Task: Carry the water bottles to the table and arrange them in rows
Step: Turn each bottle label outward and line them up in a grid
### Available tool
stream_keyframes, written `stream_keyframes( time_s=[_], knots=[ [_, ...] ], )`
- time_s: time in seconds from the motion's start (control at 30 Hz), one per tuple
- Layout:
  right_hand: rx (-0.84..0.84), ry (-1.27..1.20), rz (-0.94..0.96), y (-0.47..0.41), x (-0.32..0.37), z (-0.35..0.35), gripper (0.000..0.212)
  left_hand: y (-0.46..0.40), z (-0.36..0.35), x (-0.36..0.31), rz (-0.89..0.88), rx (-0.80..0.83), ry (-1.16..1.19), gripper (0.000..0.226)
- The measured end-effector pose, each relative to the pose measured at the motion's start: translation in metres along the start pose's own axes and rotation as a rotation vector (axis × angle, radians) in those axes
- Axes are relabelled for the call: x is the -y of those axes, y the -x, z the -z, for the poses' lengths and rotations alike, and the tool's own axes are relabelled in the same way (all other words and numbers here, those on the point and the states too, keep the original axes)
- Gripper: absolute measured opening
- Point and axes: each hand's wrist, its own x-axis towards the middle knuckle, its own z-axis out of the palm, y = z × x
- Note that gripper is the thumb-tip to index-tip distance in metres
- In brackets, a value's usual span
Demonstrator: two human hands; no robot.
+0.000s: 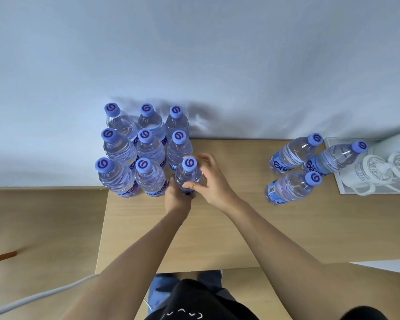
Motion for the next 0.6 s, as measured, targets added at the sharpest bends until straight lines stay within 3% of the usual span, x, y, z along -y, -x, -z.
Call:
stream_keyframes(
  time_s=[0.13,0.23,0.33,0.47,0.6],
  knots=[
    [0.015,-0.006,-0.029,0.002,0.002,-0.002,0.066,0.008,0.004,0.000,-0.063,-0.011,-0.100,0.065],
    [0.006,-0.053,-0.109,0.005,0.003,-0.002,0.088,0.022,0.002,0.002,-0.062,-0.031,-0.117,0.074],
    [-0.007,-0.011,-0.159,0.011,0.001,0.006,0.105,0.041,-0.006,0.008,0.004,-0.067,-0.077,0.068],
    [-0.082,0.060,-0.136,0.028,0.001,0.035,0.097,0.064,-0.025,0.007,0.083,0.015,-0.046,0.066],
    [-0.210,0.097,-0.108,0.044,0.009,0.082,0.089,0.072,-0.054,-0.018,0.040,0.178,-0.033,0.069]
  ],
)
